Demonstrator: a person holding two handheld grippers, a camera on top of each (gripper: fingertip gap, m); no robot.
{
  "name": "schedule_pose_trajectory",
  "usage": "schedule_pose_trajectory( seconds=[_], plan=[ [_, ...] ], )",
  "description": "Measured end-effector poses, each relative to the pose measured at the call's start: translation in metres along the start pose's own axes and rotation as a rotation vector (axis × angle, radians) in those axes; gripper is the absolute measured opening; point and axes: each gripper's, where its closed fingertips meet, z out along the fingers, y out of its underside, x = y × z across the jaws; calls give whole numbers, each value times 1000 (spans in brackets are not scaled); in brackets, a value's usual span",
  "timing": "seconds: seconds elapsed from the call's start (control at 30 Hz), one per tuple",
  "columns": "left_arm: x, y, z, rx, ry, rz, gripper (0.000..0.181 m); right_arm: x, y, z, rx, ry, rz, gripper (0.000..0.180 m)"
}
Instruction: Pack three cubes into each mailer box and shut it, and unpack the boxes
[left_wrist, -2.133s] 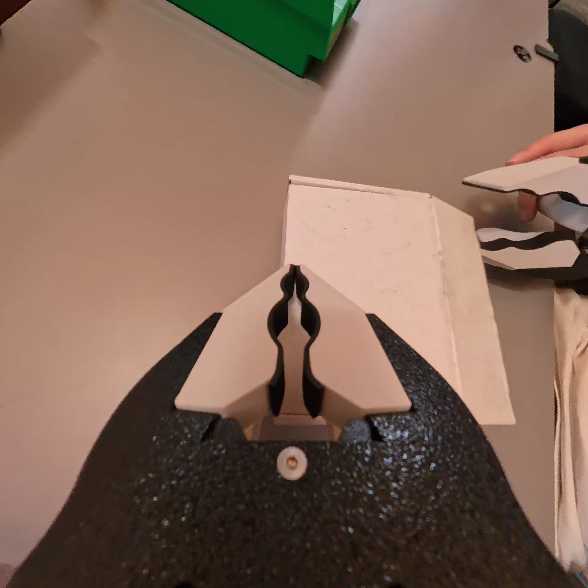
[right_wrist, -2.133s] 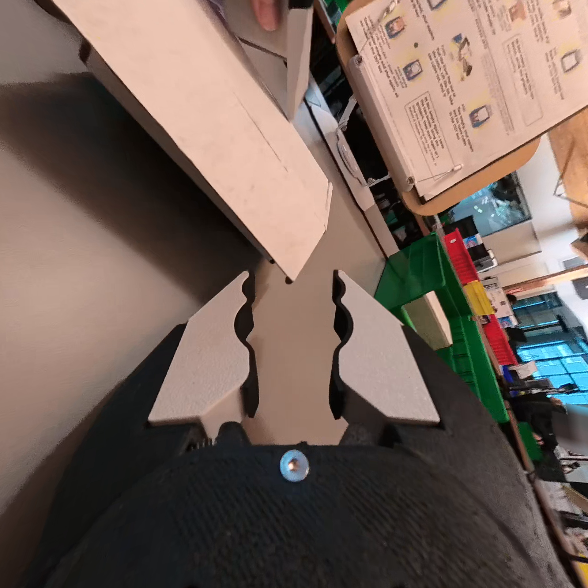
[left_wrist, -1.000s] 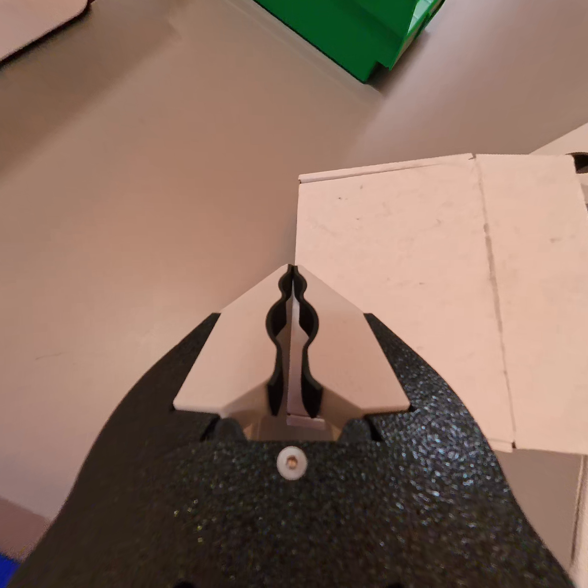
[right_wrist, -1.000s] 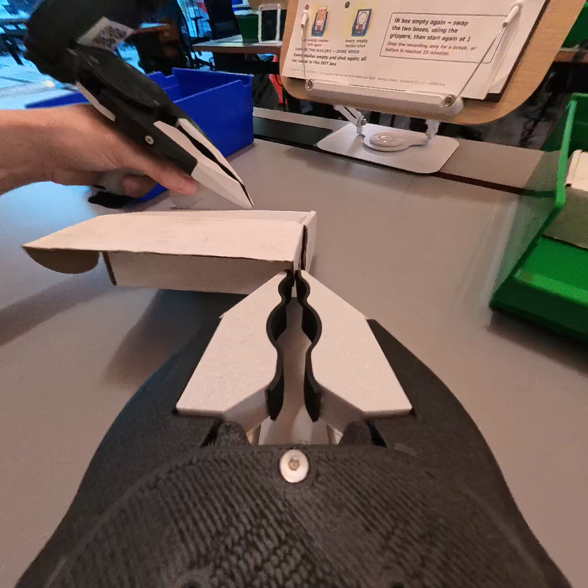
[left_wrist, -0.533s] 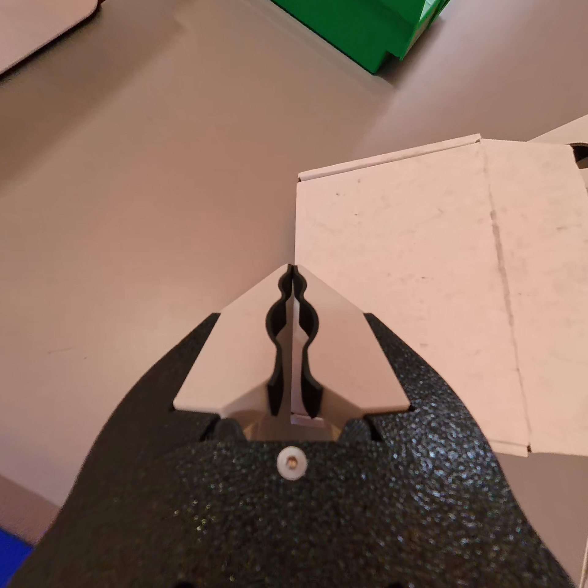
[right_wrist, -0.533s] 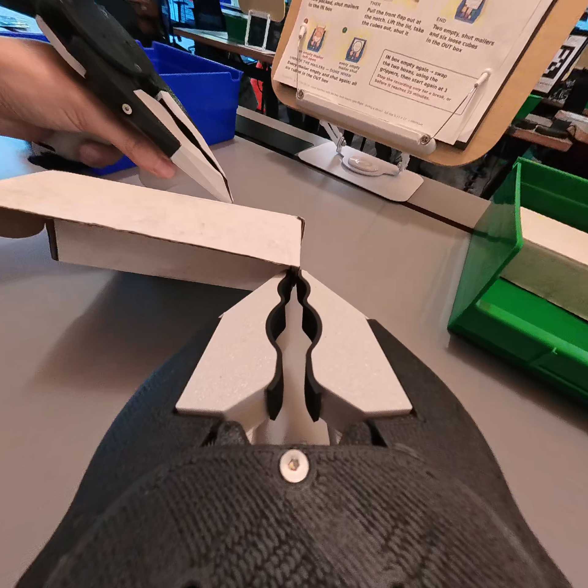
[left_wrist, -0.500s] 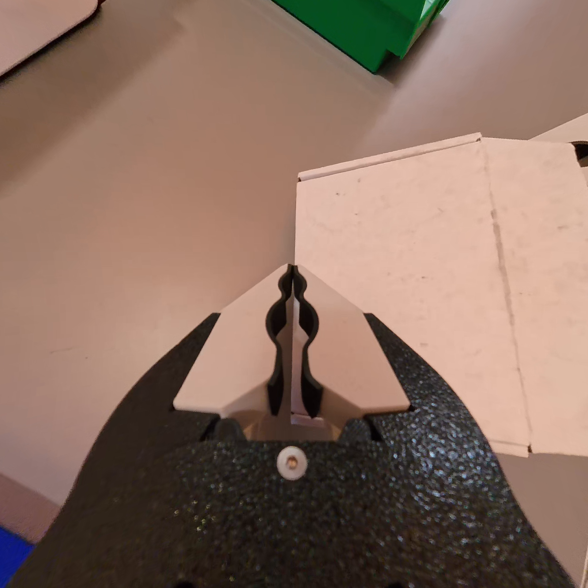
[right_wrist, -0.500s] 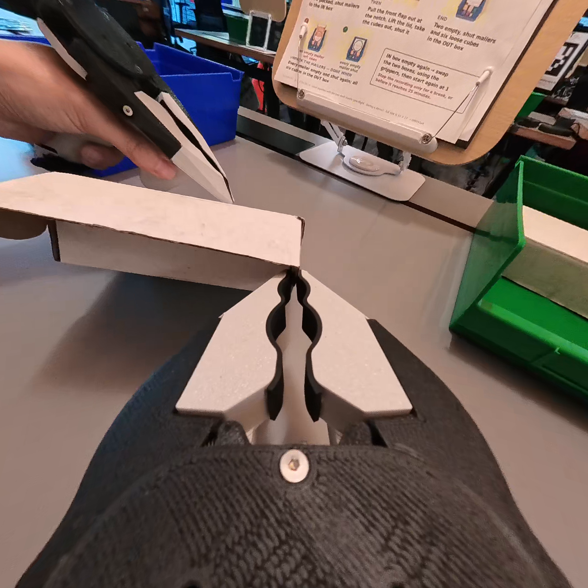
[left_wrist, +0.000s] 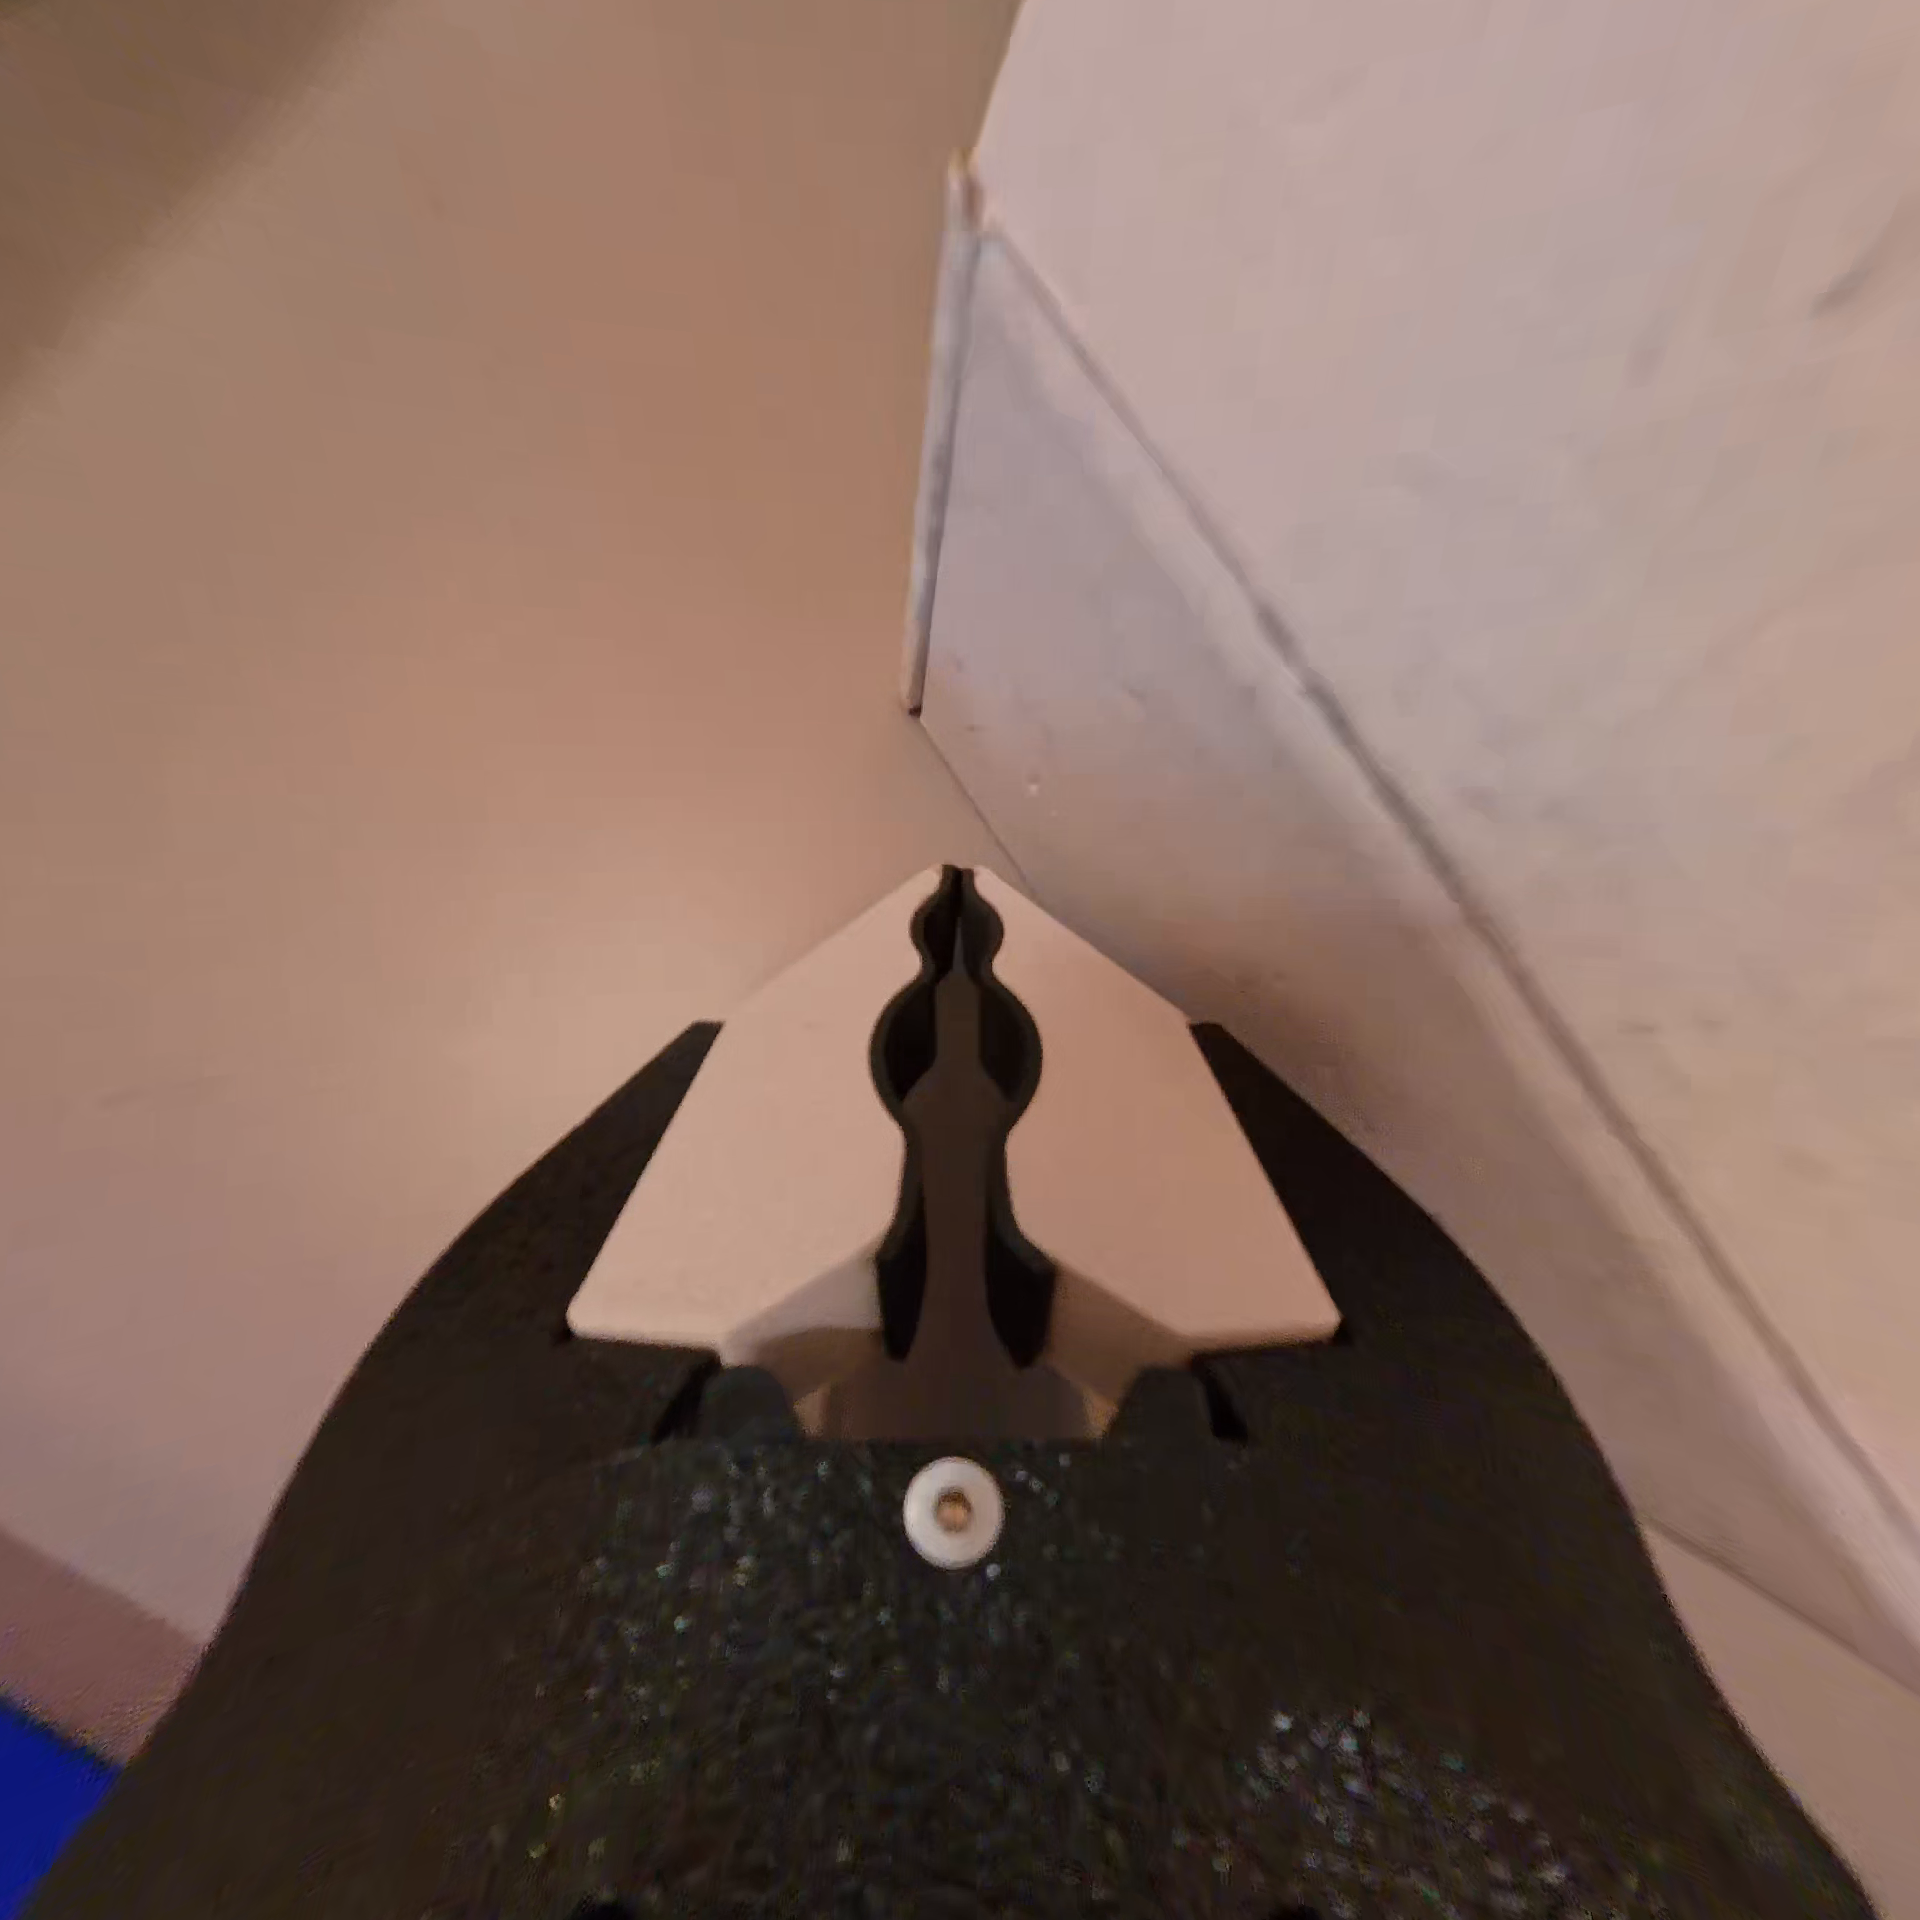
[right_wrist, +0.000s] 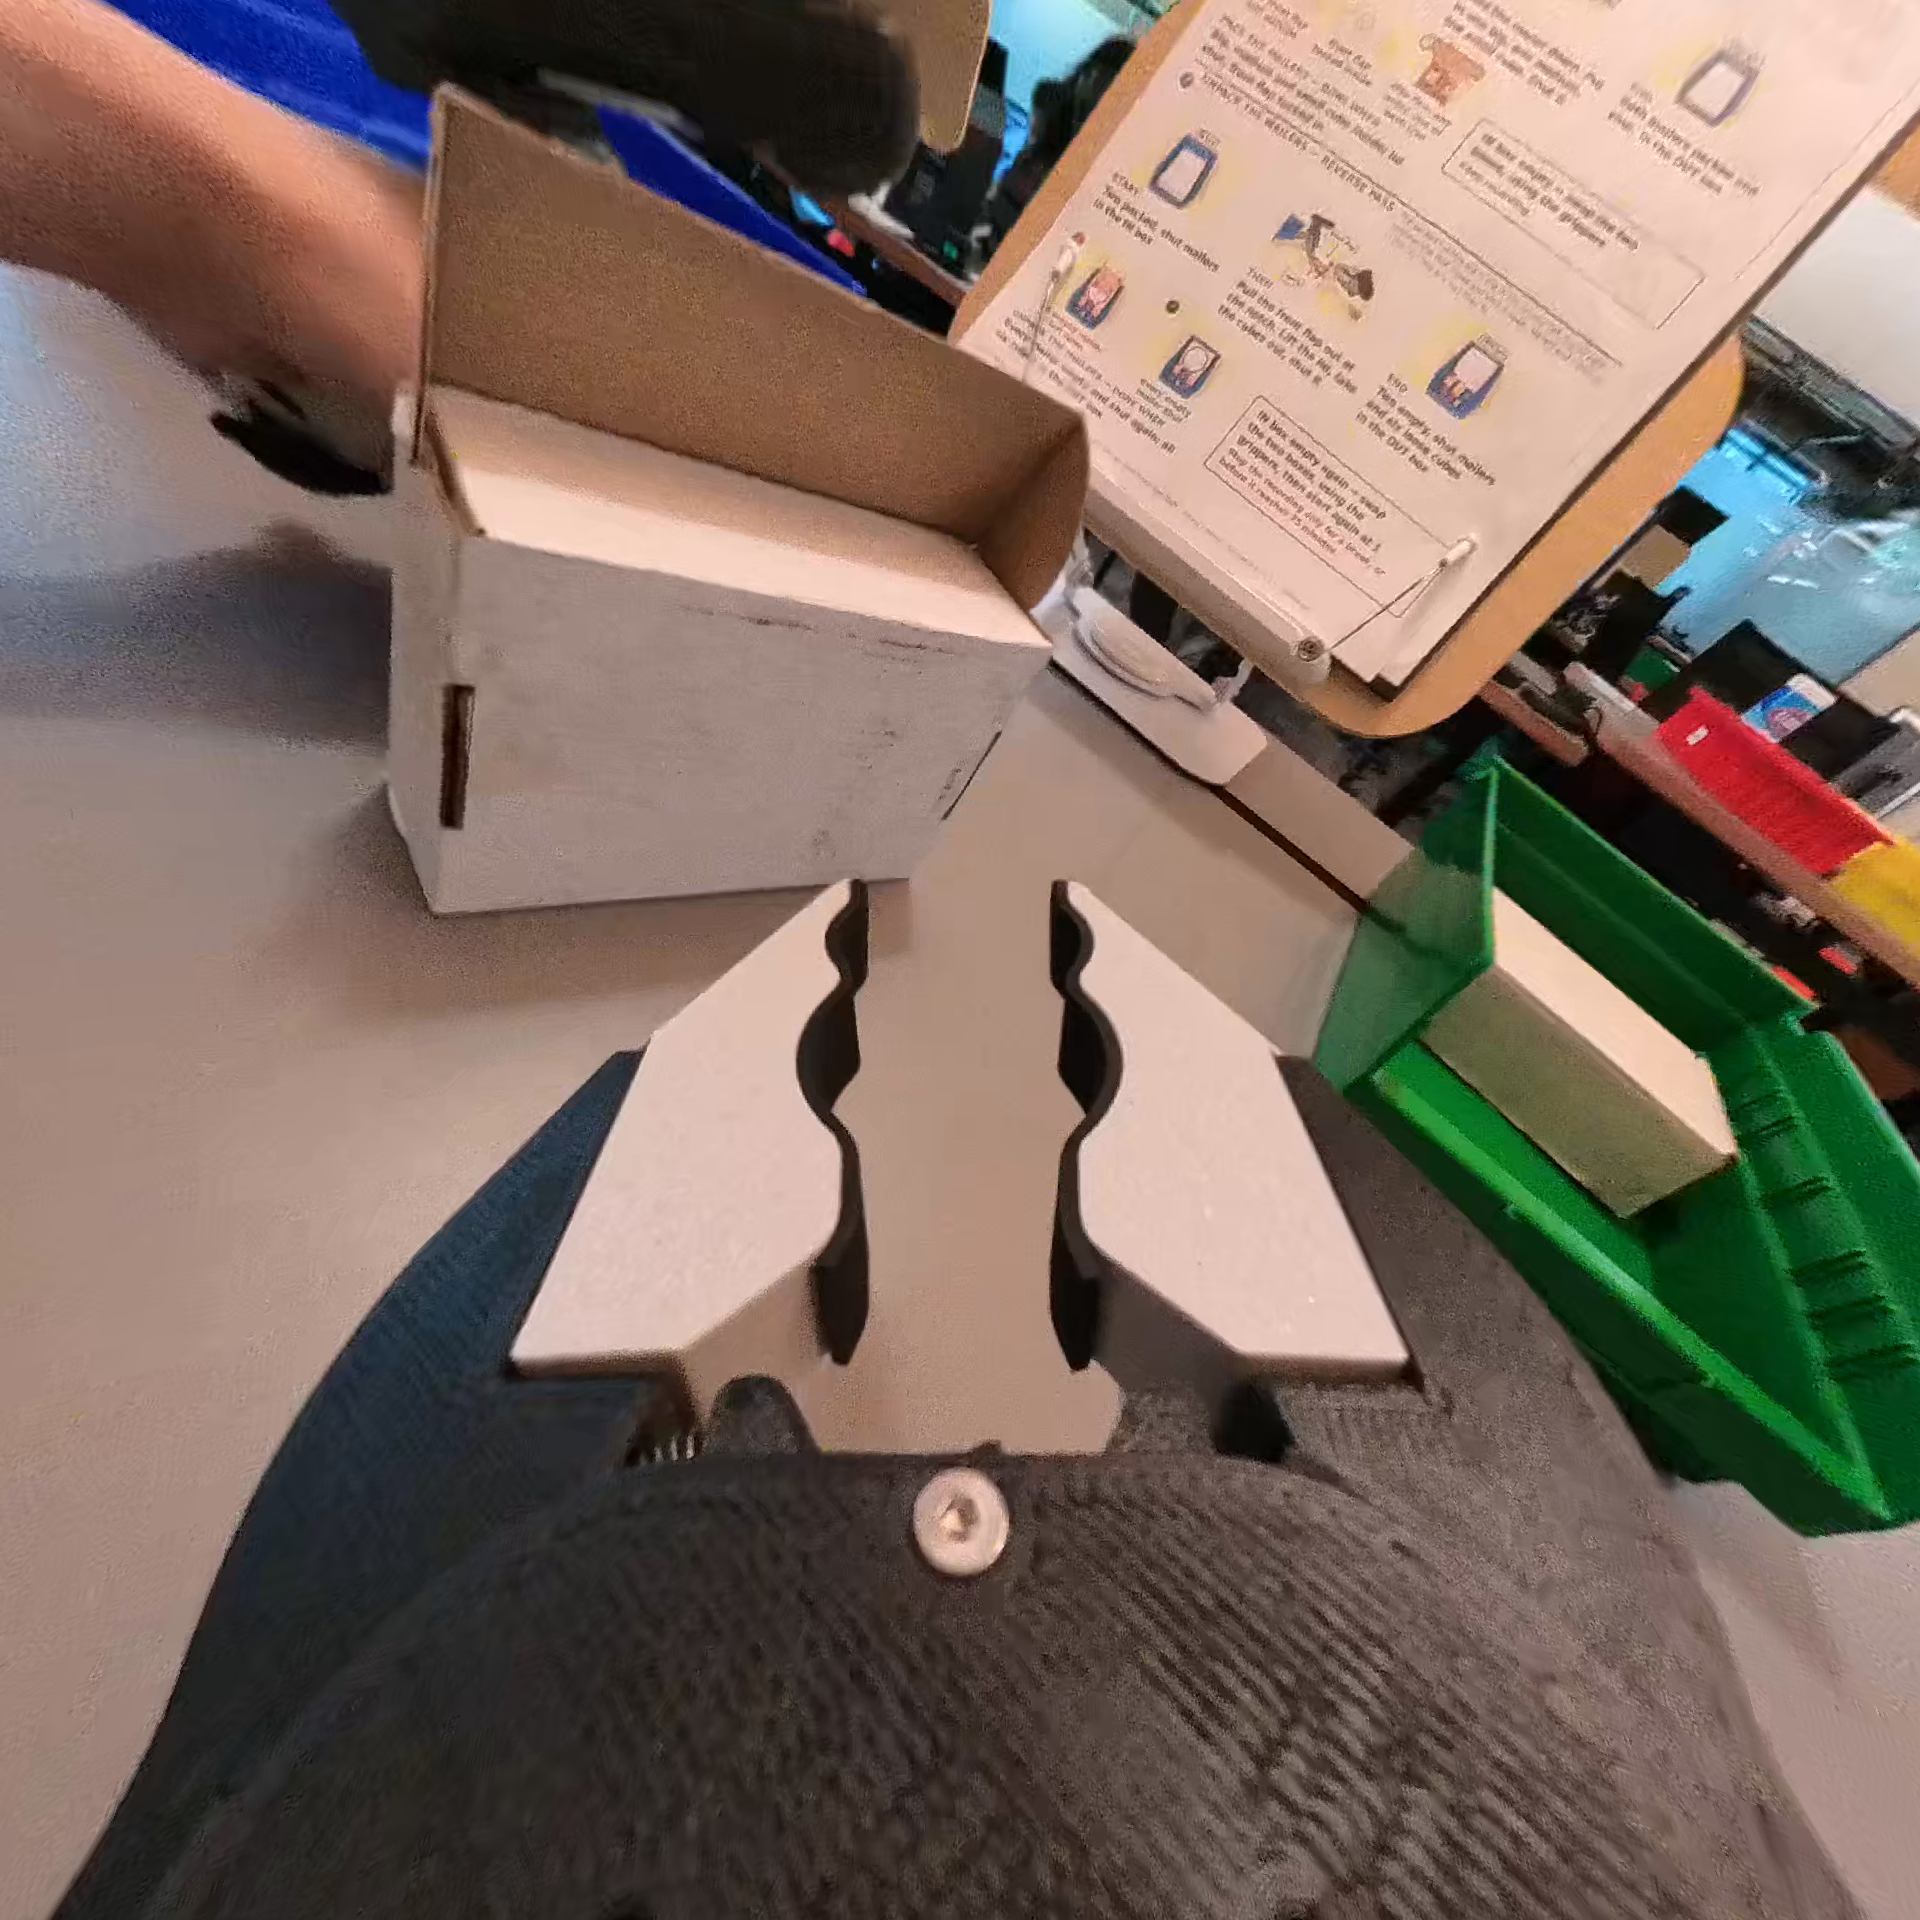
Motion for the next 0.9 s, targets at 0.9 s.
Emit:
schedule_pose_trajectory(
  seconds=[0.9],
  plan=[
    [54,37,-104,459,-285,-92,43,-81,-90,37,151,-395,5,16]
  ],
)
